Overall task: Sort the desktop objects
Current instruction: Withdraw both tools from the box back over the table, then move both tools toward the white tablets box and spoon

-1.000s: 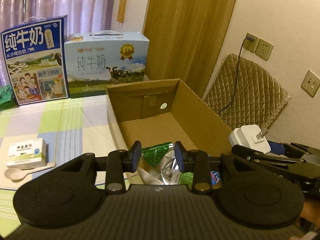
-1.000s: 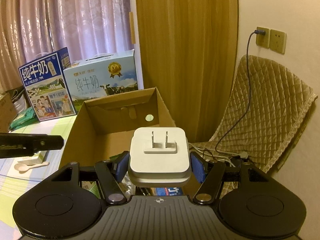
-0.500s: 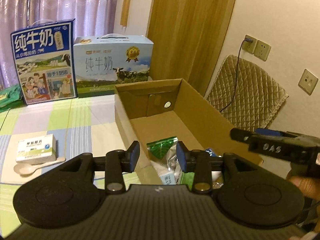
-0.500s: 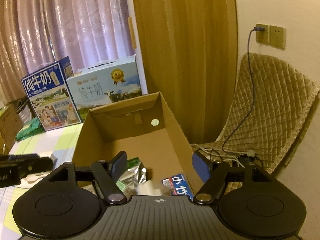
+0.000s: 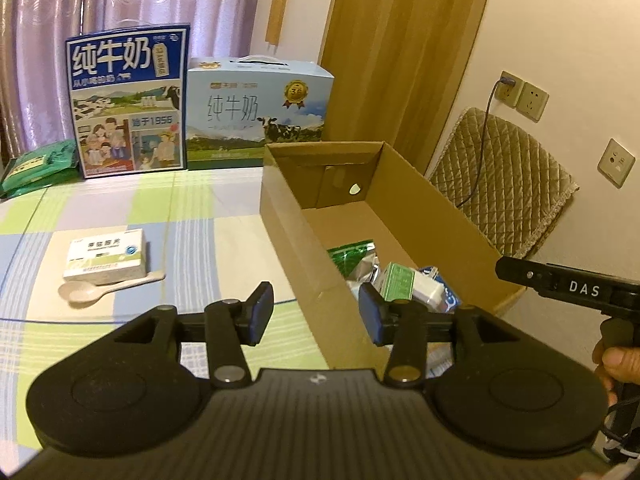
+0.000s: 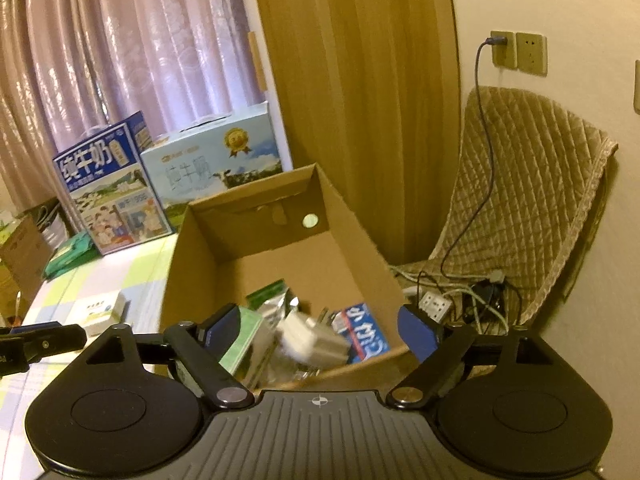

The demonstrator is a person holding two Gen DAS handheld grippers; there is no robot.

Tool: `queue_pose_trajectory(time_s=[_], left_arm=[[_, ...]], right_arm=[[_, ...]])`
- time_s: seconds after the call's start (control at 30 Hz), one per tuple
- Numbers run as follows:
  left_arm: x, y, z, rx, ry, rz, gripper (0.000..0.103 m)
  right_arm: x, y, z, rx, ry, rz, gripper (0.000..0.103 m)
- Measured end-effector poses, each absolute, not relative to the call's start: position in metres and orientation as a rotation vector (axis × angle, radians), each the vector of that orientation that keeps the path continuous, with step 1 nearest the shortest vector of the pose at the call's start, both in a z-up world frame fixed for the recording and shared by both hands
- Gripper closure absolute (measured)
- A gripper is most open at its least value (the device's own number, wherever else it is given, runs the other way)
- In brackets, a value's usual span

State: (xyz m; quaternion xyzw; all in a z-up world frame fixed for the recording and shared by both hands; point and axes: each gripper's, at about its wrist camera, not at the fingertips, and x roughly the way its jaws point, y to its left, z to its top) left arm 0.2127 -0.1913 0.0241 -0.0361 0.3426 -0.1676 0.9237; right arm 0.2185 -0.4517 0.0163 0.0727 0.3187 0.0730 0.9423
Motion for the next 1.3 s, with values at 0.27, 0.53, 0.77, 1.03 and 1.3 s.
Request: queue_pose_trajectory(time_s=[0.27,0.53,0.77,1.03,1.3], left_arm=[[0.179,-0.165,0.030,-0.077,0.705,-0.316,0.051],[0.153,-0.131,0.036,-0.085,0.689,-0.289,0.035],[0.134,-0.097,0.032,-0.116,0.680,-0.263,0.020],[0.122,-0.058,0.025,-0.138,0.684,-0.215,0.009],[0.116,-0.026,0.017,-0.132,0.692,-0.161,0.002]], right_arm=[[0.189,-0.428,0.028,0.133,0.650,0.190,0.009],[0.170,-0.400,0.042,0.094,0.637,0.232,0.003],[0.162,-0.371,0.047,0.056,0.634,0.281,0.002],[0.158,-0.337,0.049,0.012,0.633,0.339,0.002],[0.154,-0.310,0.045,-0.019,0.640,0.384,0.002]])
